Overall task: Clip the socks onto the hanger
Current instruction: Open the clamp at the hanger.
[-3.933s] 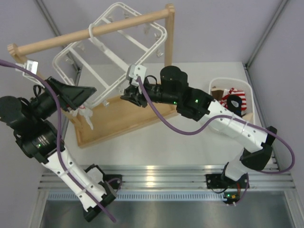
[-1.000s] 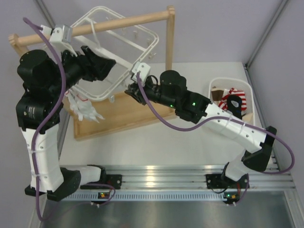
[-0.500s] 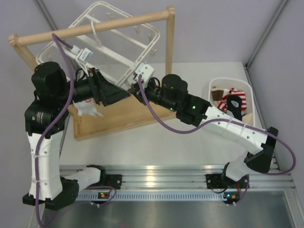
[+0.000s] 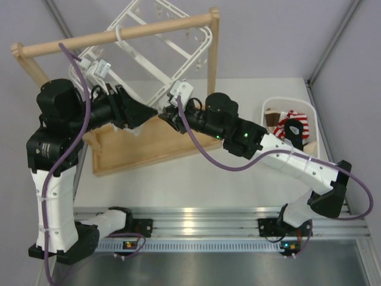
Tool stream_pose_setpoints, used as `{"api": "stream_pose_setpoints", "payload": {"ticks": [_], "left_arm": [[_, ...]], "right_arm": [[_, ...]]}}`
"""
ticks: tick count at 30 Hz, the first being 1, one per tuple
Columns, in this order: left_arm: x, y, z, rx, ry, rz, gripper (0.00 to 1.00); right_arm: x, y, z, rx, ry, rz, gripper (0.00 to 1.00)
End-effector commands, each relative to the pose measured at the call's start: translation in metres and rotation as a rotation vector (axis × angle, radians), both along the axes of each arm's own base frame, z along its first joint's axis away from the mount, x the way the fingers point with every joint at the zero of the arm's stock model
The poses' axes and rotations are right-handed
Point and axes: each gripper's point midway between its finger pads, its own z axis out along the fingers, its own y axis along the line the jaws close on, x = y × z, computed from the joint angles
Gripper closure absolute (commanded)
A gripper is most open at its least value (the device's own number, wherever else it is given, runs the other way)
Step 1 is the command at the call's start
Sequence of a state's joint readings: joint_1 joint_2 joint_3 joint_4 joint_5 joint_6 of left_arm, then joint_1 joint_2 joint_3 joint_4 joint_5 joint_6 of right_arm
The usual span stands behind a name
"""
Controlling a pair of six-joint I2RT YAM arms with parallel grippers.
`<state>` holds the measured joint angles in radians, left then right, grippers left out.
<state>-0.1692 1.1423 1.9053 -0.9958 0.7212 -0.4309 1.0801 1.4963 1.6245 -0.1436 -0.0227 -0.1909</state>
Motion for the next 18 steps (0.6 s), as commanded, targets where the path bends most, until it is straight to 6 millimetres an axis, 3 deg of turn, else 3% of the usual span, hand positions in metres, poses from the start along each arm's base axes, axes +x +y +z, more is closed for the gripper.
{"api": "stream_pose_setpoints", "payload": {"ticks": [1,4,10,14,18], "left_arm": [[0.018,0.025,-0.007,0.104,-0.049,0.159,0.33],[0.007,0.019,-0.008,0.114,-0.059,0.091,0.36],[-0.036,0.005,0.025,0.044,-0.153,-0.059,0.35],[-0.041,0.010,0.029,0.056,-0.173,-0.029,0.34],[-0.049,0.011,0.051,0.038,-0.245,-0.030,0.34]], "right_arm": [[-0.026,0.007,0.039,0.073,-0.047,0.090,1.00],[-0.031,0.011,0.039,0.060,-0.035,0.116,1.00],[-0.059,0.016,0.035,0.020,-0.055,0.288,1.00],[-0.071,0.024,0.037,0.014,-0.032,0.367,1.00],[-0.071,0.035,0.045,0.022,-0.031,0.387,1.00]]}}
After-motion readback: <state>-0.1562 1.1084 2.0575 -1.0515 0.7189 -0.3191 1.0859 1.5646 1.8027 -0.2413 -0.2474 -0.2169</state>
